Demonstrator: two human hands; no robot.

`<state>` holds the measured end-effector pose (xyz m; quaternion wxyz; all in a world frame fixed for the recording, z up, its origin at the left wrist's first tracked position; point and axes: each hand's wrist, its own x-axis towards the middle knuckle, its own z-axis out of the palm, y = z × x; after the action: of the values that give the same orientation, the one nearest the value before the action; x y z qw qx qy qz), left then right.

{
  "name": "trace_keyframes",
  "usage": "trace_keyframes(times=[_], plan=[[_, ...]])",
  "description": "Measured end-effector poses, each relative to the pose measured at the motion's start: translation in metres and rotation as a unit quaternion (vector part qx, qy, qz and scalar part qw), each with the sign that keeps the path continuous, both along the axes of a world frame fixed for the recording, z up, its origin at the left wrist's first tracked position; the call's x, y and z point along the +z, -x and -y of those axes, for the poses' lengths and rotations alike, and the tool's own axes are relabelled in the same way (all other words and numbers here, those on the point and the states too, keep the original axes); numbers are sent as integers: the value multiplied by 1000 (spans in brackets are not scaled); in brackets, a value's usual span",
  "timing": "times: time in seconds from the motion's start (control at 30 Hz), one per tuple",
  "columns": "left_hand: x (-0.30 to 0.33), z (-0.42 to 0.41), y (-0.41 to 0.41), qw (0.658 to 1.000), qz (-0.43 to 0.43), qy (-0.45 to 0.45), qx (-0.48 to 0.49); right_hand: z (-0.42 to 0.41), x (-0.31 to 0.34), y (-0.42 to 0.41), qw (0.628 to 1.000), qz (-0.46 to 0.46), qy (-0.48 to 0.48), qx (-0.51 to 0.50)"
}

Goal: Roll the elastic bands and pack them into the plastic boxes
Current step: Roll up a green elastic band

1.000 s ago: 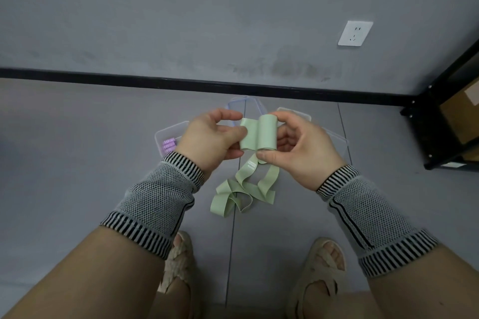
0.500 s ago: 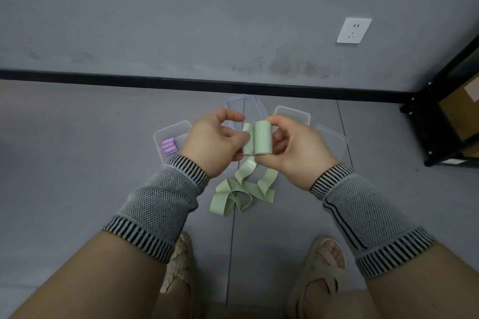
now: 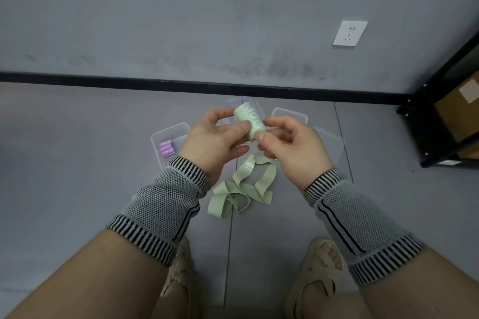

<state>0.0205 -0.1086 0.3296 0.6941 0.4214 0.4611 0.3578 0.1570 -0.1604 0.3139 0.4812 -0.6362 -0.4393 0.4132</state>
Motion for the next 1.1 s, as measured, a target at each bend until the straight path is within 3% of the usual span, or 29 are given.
trace_keyframes(times=[0.2,0.37,0.5,0.77,1.1], plan=[[-2,2,-1,995,-65,-68,-27,-2,-2,2,998,-50,-22,-38],[3,-5,11,996,-21,-60,-62,-4,2,-4,997,-51,-43,-31],[1,-1,10,987,-70,-123,-71,-4,2,-5,996,-49,-61,-51],[1,0,2,980,-65,-187,-20,1,-4,13,981,88,-124,-116],[2,6,-1,968,-91,-233,-19,-1,0,19,972,82,-141,-171]])
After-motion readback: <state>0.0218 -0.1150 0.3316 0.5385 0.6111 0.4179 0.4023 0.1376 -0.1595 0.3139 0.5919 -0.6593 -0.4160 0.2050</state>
